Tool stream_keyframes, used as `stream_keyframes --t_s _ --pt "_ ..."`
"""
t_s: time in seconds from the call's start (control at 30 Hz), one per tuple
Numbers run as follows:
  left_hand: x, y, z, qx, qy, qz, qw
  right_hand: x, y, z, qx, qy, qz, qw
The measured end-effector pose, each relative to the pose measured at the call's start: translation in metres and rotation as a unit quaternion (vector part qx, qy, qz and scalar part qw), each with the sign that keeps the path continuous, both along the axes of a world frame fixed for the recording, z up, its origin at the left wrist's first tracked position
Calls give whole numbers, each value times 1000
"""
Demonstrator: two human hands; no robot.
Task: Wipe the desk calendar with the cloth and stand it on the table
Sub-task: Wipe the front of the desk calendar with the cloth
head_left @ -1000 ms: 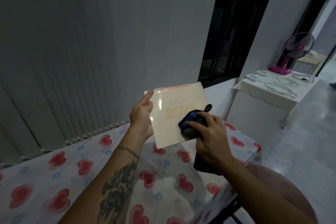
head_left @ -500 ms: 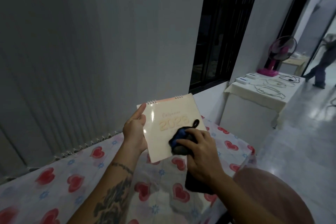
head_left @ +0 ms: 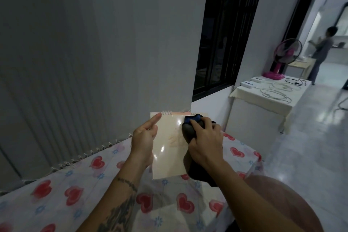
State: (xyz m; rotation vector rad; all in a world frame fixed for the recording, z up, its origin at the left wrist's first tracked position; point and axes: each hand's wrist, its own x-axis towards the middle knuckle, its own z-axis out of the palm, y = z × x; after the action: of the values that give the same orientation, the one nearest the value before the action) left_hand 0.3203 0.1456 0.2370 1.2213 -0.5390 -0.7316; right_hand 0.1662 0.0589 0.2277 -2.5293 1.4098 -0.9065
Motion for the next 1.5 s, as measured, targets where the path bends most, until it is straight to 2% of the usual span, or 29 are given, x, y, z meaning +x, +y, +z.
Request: stream_keyframes --t_s 0.2,0.4,0.53,0.6,0.77,0.83,1.03,1.13,1.3,1.37,1.43,1.5 --pt "-4 -9 -8 -36 19 -9 999 10 32 -12 -69 1 133 989" --pt "0 -4 -8 -23 0 -5 1000 6 20 -8 -27 -27 46 998" --pt "-14 -4 -5 -14 14 -2 1000 11 24 -1 -5 -43 38 998" --pt "-17 -6 -1 -15 26 8 1000 9 29 -2 -1 -33 74 997" --pt "-5 -8 14 -45 76 44 995 -11 60 -24 -72 23 234 969" --pt "2 -5 18 -37 82 47 995 -23 60 -31 -63 43 255 964" --pt "-5 -1 15 -31 69 -1 997 -21 48 -16 -85 54 198 975" --pt "-14 -1 8 -40 94 -45 994 -7 38 -1 -98 53 144 983" --pt "-22 3 2 -24 65 -48 996 4 22 7 3 -2 43 999" --pt "-21 5 2 -26 71 -43 996 6 27 4 -15 -6 61 998" --pt "-20 6 4 -52 98 -41 993 5 33 1 -72 24 132 988" --pt "-21 5 7 -64 117 -41 990 2 28 3 -82 41 172 981"
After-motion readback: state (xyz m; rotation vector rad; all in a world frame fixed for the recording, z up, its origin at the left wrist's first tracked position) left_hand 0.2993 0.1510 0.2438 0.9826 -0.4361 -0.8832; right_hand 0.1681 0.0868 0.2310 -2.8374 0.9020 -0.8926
